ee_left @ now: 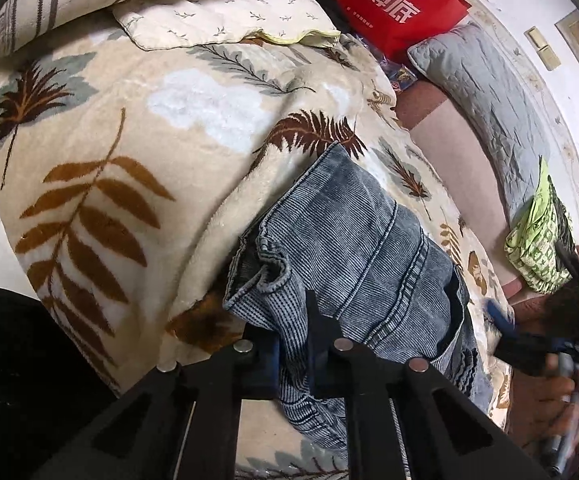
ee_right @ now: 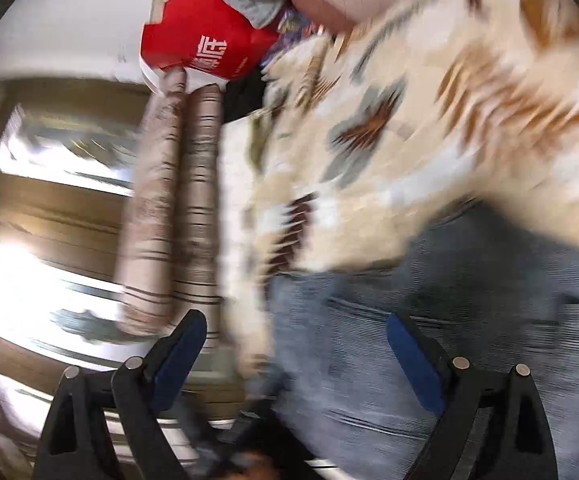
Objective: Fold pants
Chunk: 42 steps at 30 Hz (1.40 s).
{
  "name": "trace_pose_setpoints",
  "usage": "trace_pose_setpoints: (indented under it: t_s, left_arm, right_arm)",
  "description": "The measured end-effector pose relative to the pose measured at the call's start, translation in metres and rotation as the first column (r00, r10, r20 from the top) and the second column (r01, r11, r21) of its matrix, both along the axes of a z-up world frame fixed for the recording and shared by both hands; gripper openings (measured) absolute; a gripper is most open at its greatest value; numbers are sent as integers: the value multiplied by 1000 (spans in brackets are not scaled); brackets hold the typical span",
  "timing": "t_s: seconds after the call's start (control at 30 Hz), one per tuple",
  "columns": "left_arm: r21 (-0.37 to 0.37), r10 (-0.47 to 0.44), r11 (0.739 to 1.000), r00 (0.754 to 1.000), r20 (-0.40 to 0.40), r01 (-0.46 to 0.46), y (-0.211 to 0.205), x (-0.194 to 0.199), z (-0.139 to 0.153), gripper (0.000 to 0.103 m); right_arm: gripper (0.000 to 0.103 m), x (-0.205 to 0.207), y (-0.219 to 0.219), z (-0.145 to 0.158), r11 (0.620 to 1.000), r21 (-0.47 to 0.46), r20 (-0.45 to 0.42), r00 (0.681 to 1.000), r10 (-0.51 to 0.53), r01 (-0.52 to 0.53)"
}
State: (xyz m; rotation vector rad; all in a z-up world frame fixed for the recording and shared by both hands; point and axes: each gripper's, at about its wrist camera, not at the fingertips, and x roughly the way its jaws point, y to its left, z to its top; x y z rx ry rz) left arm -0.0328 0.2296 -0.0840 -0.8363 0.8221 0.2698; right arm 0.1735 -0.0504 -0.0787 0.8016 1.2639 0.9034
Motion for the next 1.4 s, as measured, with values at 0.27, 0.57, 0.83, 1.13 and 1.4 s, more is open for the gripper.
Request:
trace_pose_setpoints:
  t_s: [0.27,0.57,0.83,1.13,1.4]
  left_arm:
    - [-10,-9,1000,1000,0,9,2,-4,2,14]
    - [118,-75,991,990,124,60,-14,-10,67,66]
    - [215,-63,973,991,-121,88,-22,21,32,0]
    - [308,-68,943,979,-194,127,-24,30,16,2]
    - [324,-71,937,980,-186,129,-25,29,18,2]
  right_arm:
    - [91,4,33,-29,982,-163,-6,995,101,-100]
    - [89,63,13,-1,740,-673,223,960,169,26]
    - [20,58,47,-33,569,-821,198,916,350,-39]
    - [17,48,51,-38,447,-881,338,866,369,153]
    - [77,17,46,35,697,-689,460,863,210,198]
